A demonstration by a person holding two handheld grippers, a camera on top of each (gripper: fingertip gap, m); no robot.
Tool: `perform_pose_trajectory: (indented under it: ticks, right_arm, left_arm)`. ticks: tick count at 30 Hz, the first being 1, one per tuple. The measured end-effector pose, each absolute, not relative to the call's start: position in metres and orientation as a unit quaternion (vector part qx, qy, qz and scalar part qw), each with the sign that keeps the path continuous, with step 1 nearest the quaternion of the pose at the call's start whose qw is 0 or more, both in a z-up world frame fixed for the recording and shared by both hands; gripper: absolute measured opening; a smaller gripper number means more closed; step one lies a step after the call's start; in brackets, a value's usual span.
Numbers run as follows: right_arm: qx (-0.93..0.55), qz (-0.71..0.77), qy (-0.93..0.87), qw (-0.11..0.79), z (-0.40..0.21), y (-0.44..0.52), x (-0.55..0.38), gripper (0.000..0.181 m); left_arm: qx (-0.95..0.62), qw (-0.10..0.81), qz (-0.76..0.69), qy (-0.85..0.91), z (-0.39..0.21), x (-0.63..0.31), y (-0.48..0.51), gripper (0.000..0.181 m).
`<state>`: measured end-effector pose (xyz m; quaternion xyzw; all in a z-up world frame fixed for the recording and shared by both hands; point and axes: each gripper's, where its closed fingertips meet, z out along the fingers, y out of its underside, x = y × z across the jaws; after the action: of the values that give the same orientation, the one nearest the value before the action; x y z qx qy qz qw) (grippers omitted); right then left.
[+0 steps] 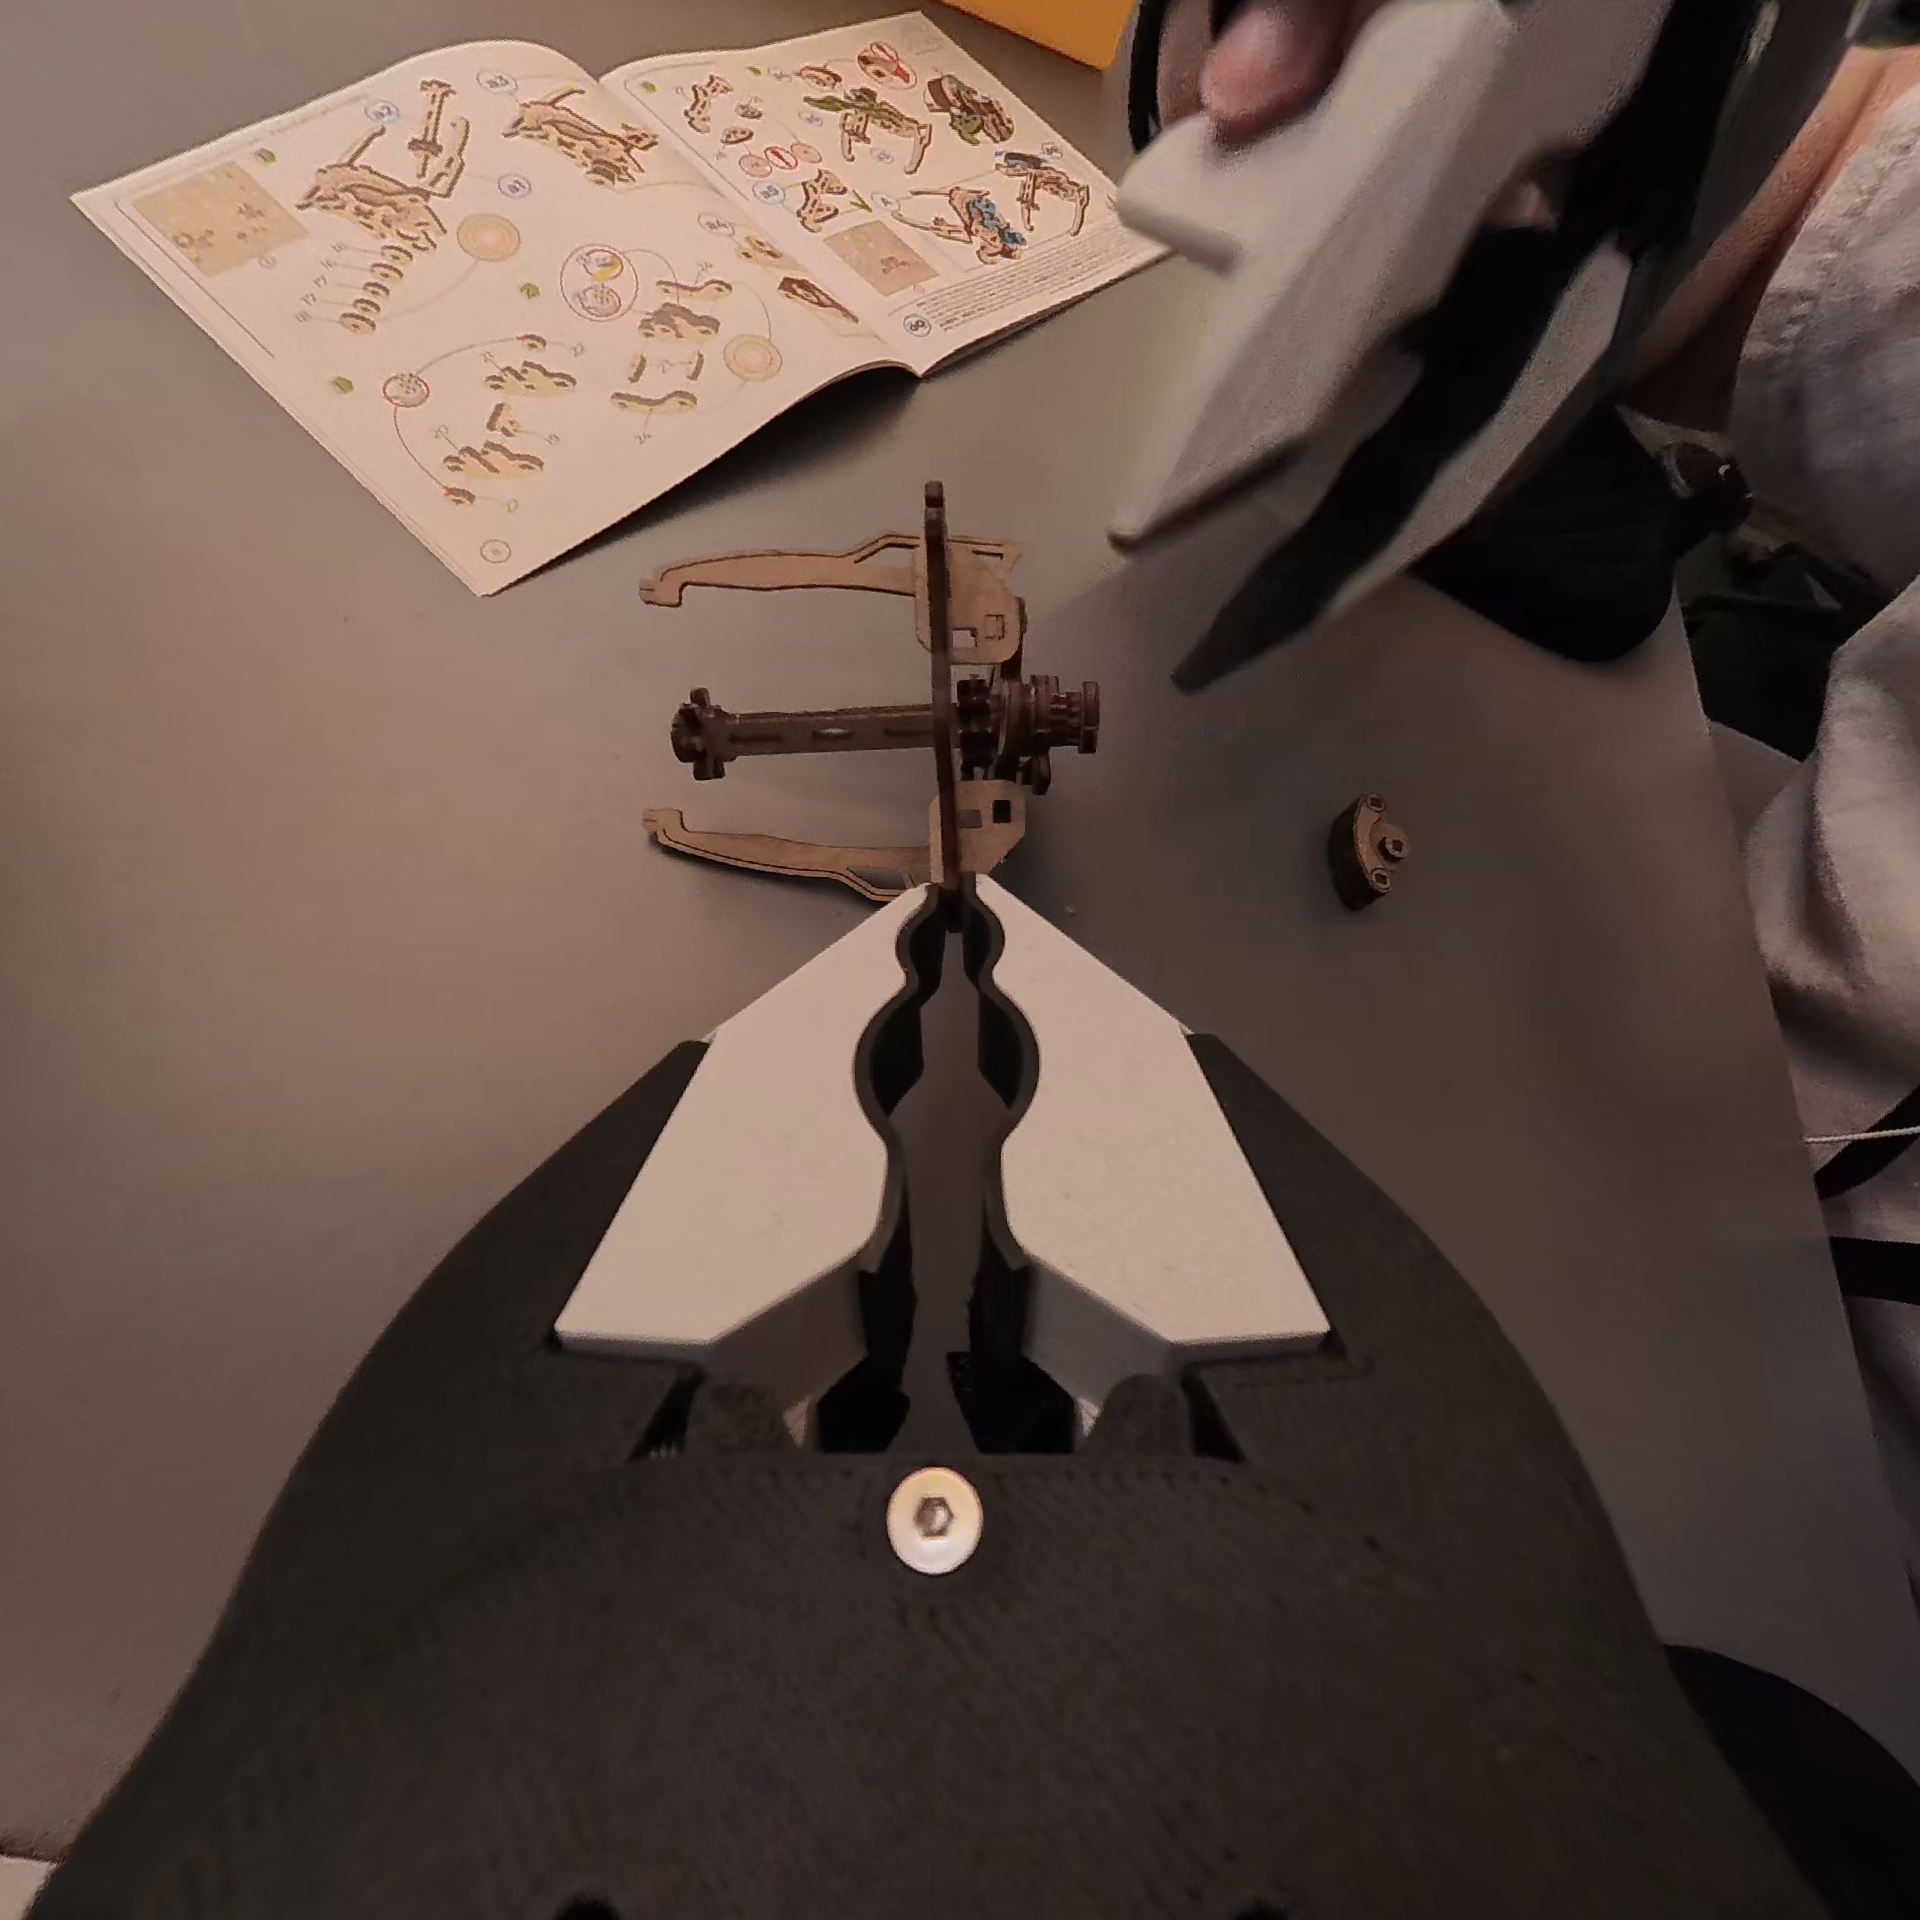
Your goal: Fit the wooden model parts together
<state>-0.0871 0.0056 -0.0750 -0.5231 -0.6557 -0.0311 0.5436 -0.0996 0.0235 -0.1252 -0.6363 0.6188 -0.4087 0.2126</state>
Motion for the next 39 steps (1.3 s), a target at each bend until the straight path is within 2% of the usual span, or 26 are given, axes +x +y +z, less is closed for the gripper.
perform_pose_trajectory:
  ticks: [4, 7, 14, 18, 21, 27, 33, 39]
  right_arm:
    - [-0.638, 0.091, -0.530, 0.551, -0.066, 0.019, -0.072, 0.028]
    - [-0.694, 0.182, -0.463, 0.521, -0.075, 0.019, -0.071, 0.045]
    - [-0.752, 0.092, -0.379, 0.531, -0.087, 0.027, -0.063, 0.058]
    - [-0.799, 0.158, -0.276, 0.510, -0.093, 0.031, -0.056, 0.070]
    - [-0.825, 0.210, -0.233, 0.470, -0.105, 0.025, -0.063, 0.070]
    - [-0.820, 0.204, -0.196, 0.497, -0.094, 0.030, -0.065, 0.062]
    - [-0.834, 0.216, -0.142, 0.488, -0.102, 0.034, -0.059, 0.052]
    - [-0.840, 0.231, -0.117, 0.476, -0.105, 0.035, -0.056, 0.055]
  left_arm:
    - [-0.641, 0.211, -0.408, 0.616, -0.125, -0.100, 0.024, 0.000]
    - [-0.643, 0.212, -0.402, 0.616, -0.125, -0.100, 0.024, 0.000]
    - [-0.644, 0.210, -0.376, 0.632, -0.125, -0.094, 0.022, 0.000]
    - [-0.646, 0.208, -0.370, 0.634, -0.126, -0.089, 0.020, 0.000]
    - [-0.649, 0.208, -0.372, 0.631, -0.126, -0.089, 0.020, 0.000]
    - [-0.651, 0.215, -0.359, 0.634, -0.126, -0.089, 0.020, 0.000]
    - [-0.650, 0.221, -0.347, 0.638, -0.127, -0.088, 0.019, 0.000]
    - [-0.653, 0.216, -0.349, 0.636, -0.127, -0.086, 0.018, 0.000]
